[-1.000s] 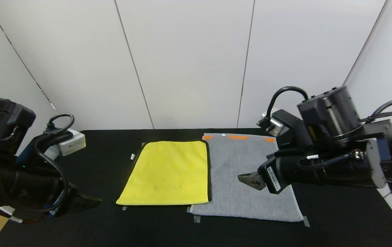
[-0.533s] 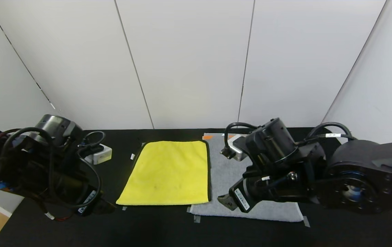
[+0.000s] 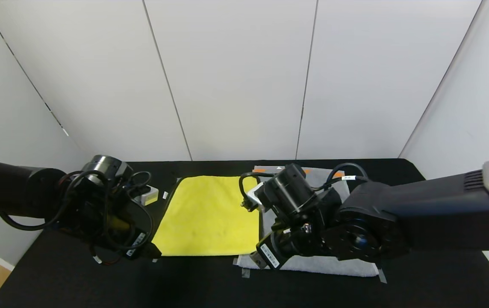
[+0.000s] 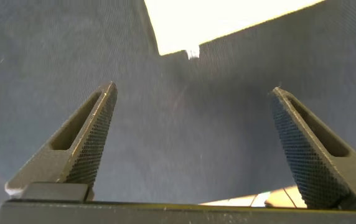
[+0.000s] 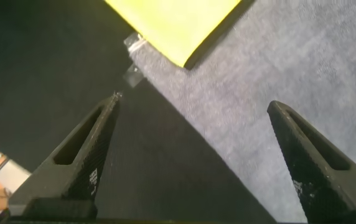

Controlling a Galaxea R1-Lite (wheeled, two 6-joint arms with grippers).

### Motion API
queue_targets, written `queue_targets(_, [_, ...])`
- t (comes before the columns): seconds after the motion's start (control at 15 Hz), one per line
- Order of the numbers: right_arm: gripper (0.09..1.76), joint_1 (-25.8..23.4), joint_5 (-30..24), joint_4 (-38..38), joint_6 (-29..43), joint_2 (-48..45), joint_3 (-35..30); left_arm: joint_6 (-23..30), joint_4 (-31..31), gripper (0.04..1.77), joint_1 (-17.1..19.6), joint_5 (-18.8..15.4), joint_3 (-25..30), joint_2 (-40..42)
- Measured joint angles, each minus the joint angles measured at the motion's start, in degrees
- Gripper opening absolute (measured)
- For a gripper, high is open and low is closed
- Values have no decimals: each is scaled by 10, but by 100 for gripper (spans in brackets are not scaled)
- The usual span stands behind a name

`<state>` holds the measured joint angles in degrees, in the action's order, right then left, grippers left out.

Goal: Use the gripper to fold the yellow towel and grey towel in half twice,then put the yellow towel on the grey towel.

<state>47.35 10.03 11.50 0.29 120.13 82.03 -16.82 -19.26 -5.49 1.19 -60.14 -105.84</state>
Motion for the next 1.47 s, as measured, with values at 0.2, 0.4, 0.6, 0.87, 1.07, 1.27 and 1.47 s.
queue_targets(0.2, [171, 5, 14, 5, 5, 41, 48, -1, 2, 172, 0, -5, -20, -39])
queue_targets(0.4, [171, 7, 14, 19, 18, 69, 82, -4, 8, 172, 6, -8, -36, -76])
queue_targets(0.6, [171, 7, 15, 20, 22, 85, 90, -7, 16, 172, 22, -28, -50, -109])
queue_targets(0.87, [171, 7, 15, 20, 24, 95, 91, -9, 16, 172, 29, -30, -64, -137])
queue_targets(1.07, [171, 7, 15, 19, 24, 100, 91, -9, 16, 172, 29, -30, -67, -145])
queue_targets(1.27, [171, 8, 15, 19, 24, 103, 91, -10, 16, 162, 28, -38, -70, -153])
queue_targets(1.47, [171, 7, 15, 19, 25, 103, 91, -9, 17, 113, 28, -39, -74, -160])
